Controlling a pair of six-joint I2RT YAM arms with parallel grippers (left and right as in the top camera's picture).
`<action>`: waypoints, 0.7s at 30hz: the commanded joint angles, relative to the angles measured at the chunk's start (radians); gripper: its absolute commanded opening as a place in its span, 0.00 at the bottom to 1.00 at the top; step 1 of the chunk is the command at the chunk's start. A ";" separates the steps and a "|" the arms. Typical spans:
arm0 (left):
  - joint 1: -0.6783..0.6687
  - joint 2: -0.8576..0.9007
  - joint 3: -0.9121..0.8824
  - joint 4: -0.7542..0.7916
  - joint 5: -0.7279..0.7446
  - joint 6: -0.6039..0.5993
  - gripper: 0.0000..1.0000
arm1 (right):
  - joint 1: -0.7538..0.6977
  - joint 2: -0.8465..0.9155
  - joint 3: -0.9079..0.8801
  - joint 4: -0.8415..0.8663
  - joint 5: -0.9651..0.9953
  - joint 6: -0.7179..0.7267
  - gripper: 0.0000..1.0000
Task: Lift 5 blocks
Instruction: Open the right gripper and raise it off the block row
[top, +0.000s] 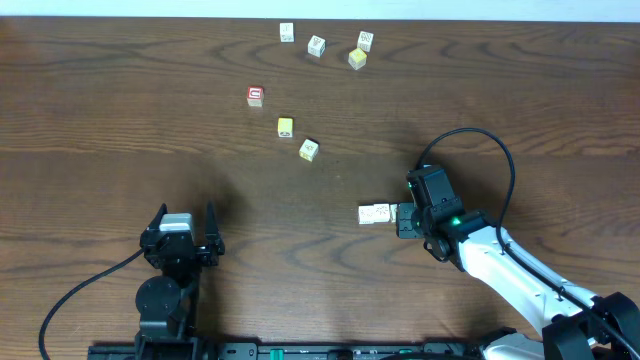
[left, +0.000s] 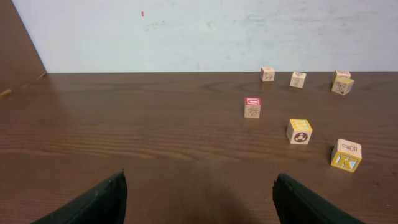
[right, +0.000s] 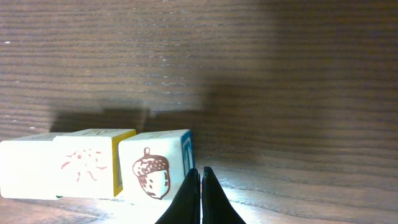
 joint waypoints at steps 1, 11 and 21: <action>-0.004 -0.002 -0.020 -0.037 -0.011 -0.008 0.75 | -0.004 0.006 0.018 -0.002 -0.024 0.012 0.01; -0.004 -0.002 -0.020 -0.037 -0.011 -0.008 0.75 | -0.004 0.006 0.018 -0.001 -0.023 0.011 0.01; -0.004 -0.002 -0.020 -0.037 -0.011 -0.008 0.76 | -0.004 0.006 0.018 0.052 0.027 -0.042 0.03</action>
